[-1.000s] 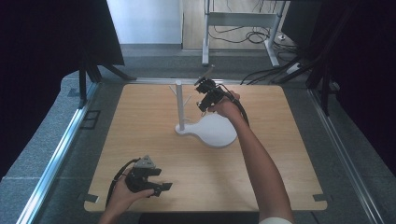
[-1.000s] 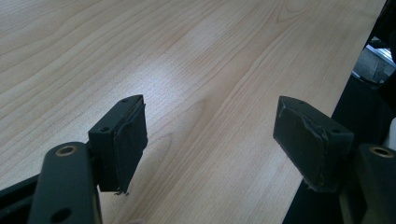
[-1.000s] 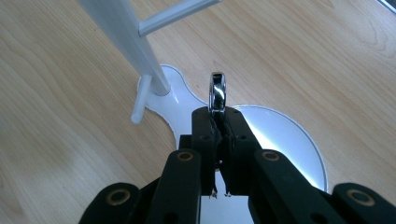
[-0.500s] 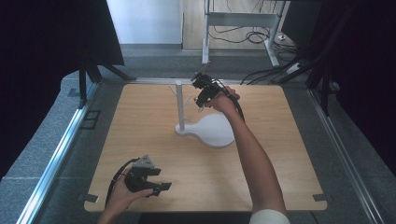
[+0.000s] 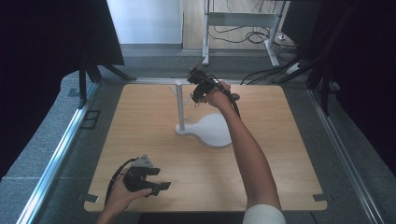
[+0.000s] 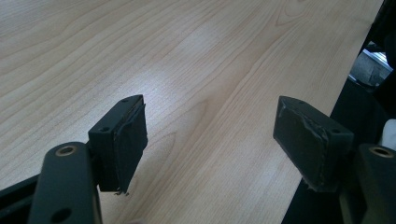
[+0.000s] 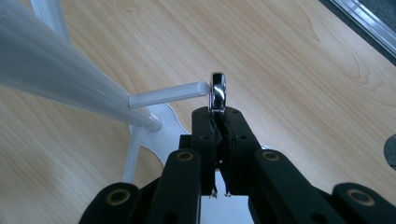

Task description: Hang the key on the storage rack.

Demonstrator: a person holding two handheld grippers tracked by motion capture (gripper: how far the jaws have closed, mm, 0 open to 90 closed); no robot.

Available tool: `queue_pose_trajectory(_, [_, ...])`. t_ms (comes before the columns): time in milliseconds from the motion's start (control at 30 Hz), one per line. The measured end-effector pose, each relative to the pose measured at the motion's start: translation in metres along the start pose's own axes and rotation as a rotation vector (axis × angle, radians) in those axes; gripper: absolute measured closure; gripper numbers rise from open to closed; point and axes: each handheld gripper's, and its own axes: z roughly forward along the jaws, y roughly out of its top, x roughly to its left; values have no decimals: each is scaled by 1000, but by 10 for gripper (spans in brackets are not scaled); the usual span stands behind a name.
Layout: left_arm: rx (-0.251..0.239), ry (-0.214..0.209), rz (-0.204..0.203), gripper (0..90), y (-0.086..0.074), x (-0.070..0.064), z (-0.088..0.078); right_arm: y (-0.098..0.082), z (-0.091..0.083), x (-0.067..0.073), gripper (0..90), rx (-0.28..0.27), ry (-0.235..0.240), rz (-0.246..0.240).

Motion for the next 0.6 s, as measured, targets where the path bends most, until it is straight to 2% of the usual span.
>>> queue_pose_trajectory(600, [0,1,1,263,0,-1,1,0,2,11,845,1,-5,-19])
